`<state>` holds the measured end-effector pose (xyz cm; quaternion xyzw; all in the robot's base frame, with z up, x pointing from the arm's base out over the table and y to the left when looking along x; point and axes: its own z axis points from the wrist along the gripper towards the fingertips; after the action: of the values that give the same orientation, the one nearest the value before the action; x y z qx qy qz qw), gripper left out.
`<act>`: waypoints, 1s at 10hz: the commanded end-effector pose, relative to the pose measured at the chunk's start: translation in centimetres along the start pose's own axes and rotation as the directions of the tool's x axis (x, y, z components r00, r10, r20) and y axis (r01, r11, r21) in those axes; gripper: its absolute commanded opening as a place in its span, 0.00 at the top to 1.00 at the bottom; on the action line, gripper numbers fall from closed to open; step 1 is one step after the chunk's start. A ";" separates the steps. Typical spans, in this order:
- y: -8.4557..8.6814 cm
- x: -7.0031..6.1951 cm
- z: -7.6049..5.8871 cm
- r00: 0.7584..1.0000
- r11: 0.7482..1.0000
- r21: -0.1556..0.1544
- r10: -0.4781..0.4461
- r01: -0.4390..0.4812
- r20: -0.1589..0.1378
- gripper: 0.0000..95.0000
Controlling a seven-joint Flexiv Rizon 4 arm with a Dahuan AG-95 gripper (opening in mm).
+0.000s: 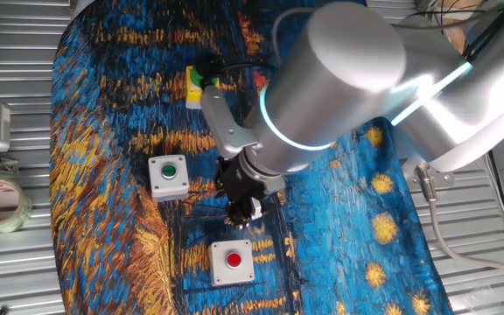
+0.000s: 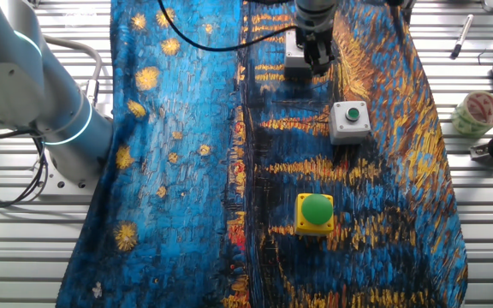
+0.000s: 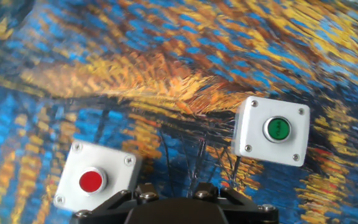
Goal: Press three buttons from left to right in sequence
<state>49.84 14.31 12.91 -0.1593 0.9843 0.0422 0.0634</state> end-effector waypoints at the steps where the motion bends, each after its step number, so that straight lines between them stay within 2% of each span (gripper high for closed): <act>1: -0.1 0.1 0.1 0.999 0.999 -0.004 -0.034 0.034 0.005 0.60; 2: -0.1 0.1 0.1 0.999 0.999 0.005 -0.034 0.034 0.002 0.60; 3: -0.1 0.1 0.1 1.000 0.999 0.028 -0.019 0.018 0.008 0.60; 4: -0.1 0.1 0.1 1.000 1.000 0.031 0.002 -0.003 0.023 0.60; 8: 0.0 0.1 0.1 0.999 0.999 0.034 0.041 -0.042 0.027 0.60; 10: 0.3 0.8 0.1 0.998 0.997 0.041 0.065 -0.066 0.027 0.60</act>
<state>48.87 14.45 12.76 -0.1251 0.9890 0.0275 0.0744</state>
